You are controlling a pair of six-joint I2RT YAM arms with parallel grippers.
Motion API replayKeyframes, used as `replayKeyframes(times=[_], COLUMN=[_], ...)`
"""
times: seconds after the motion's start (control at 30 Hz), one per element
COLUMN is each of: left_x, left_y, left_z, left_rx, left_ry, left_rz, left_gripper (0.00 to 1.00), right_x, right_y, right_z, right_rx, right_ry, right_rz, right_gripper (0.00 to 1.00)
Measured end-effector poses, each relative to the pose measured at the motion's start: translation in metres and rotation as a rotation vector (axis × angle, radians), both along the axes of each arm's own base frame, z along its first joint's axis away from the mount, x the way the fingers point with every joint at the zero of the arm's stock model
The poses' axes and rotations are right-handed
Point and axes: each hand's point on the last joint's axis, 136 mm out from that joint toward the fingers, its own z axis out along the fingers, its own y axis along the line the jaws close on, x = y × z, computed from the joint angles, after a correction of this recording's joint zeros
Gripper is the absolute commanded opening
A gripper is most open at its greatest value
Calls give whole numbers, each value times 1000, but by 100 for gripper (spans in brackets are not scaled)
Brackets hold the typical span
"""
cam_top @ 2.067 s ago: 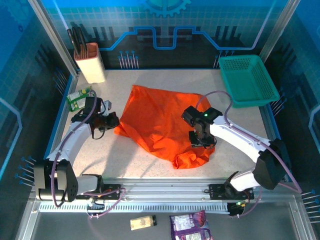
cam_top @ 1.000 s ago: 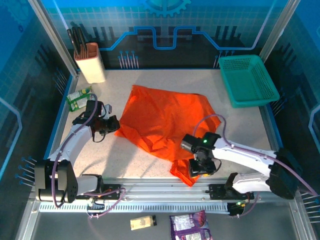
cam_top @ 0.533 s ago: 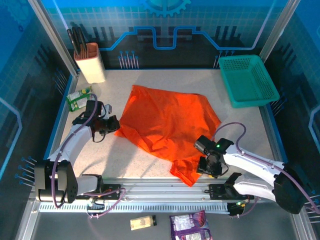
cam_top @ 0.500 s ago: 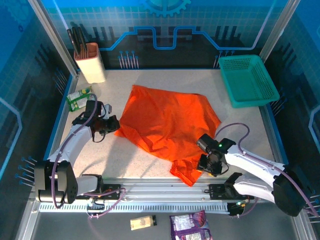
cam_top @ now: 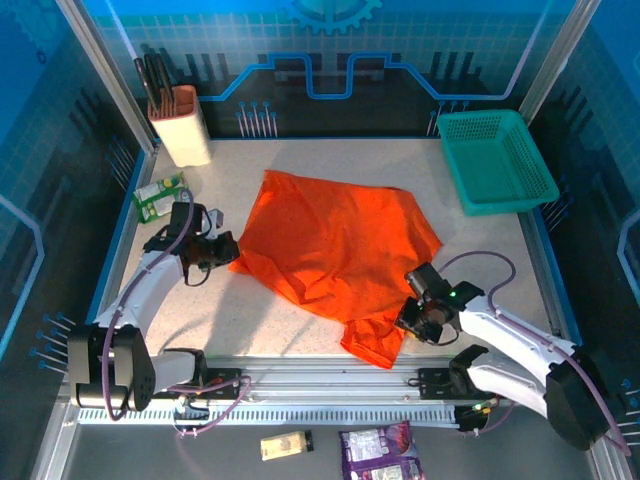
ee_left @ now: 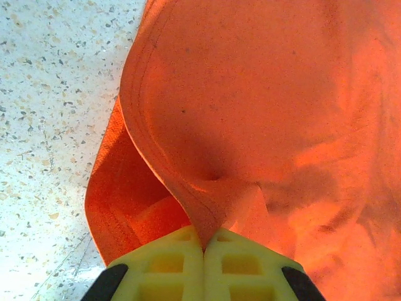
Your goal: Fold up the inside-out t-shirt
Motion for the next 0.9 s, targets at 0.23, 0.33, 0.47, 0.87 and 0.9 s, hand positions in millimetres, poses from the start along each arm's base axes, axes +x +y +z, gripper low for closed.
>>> replayKeyframes(times=[0.23, 0.33, 0.47, 0.87, 0.9], left_x=[0, 1, 5, 12, 12], left_y=[-4, -7, -11, -13, -13], left_z=[-3, -6, -12, -11, -11], left_rx=[-38, -67, -104, -133, -134], left_ry=[0, 4, 8, -8, -7], left_rz=[12, 20, 34, 50, 52], left_gripper=[0, 0, 0, 1, 1], right_x=[36, 58, 113, 103, 95], right_y=[-28, -29, -34, -37, -36], right_z=[-12, -11, -6, 31, 29], right_rx=[3, 41, 44, -127, -141], right_ry=[6, 28, -14, -93, -76], right_rz=[-126, -124, -81, 141, 158], right_gripper=[28, 29, 30, 42, 42])
